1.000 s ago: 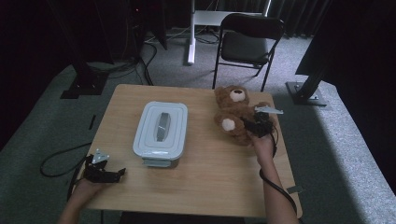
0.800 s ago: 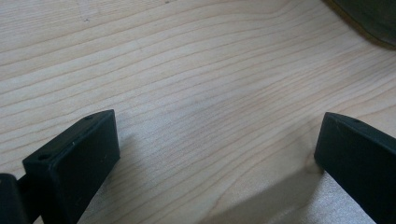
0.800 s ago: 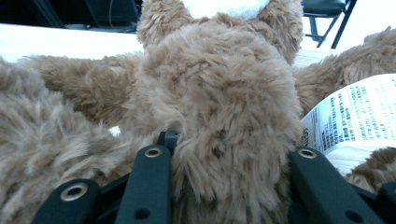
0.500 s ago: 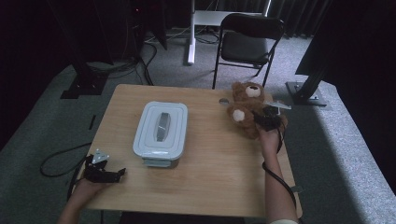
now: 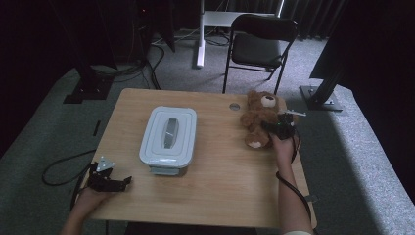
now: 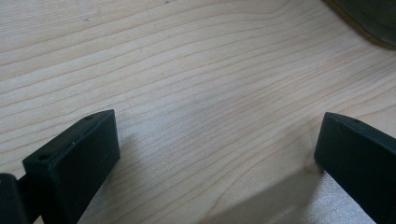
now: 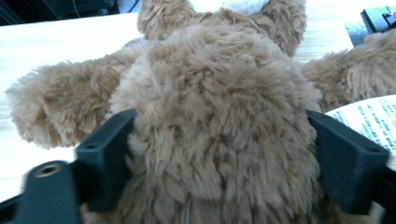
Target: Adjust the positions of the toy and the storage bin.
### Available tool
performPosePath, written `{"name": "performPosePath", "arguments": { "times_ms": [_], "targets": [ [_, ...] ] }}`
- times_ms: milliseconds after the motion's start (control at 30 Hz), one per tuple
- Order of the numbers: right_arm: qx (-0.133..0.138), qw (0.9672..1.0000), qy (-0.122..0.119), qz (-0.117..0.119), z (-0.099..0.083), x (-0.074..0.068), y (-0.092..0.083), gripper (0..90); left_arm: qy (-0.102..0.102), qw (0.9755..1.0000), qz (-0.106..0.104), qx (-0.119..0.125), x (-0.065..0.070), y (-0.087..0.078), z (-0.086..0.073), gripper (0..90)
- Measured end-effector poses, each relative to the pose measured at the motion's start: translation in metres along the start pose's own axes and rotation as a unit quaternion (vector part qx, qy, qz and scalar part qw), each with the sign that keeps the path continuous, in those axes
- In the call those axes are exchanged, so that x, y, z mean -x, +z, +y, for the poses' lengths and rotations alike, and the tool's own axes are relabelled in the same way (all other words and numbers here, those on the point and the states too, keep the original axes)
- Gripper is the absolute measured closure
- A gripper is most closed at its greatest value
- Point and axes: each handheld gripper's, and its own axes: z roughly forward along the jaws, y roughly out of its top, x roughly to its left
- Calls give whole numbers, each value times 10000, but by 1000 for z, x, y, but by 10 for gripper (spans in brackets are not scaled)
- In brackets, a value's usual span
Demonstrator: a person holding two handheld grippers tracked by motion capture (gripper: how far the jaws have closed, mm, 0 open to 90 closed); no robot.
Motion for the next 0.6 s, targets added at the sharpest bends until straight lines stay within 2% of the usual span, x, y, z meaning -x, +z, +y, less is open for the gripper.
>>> {"name": "performPosePath", "arguments": {
  "times_ms": [167,233,267,367,400,433,467,533,567,600],
  "targets": [
    [158,9998,99,113,-1,2,-10,133,-4,10000,4,0,0,0,0,6],
    [257,9996,5,94,-1,2,-16,134,-15,10000,12,-4,0,0,0,6],
    [402,9991,-108,52,-1,-1,-24,133,-36,10000,27,-4,0,0,0,5],
    [476,9987,-185,24,-1,-3,-28,133,-49,10000,49,-3,0,0,0,6],
    [551,9981,-267,1,0,-5,-32,133,-88,9999,88,-29,-1,0,1,6],
    [745,9963,-418,-39,0,-12,-39,129,-113,9999,113,-36,-2,0,1,6],
    [745,9963,-418,-39,0,-12,-39,129,-113,9999,113,-36,-2,0,1,6],
    [799,9957,-470,47,0,-17,-44,129,-131,9998,118,-28,-3,0,1,6],
    [833,9950,-529,176,0,-24,-47,131,-173,9998,112,-32,-3,0,2,6],
    [833,9950,-529,176,0,-24,-47,131,-173,9998,112,-32,-3,0,2,6]
  ]
}}
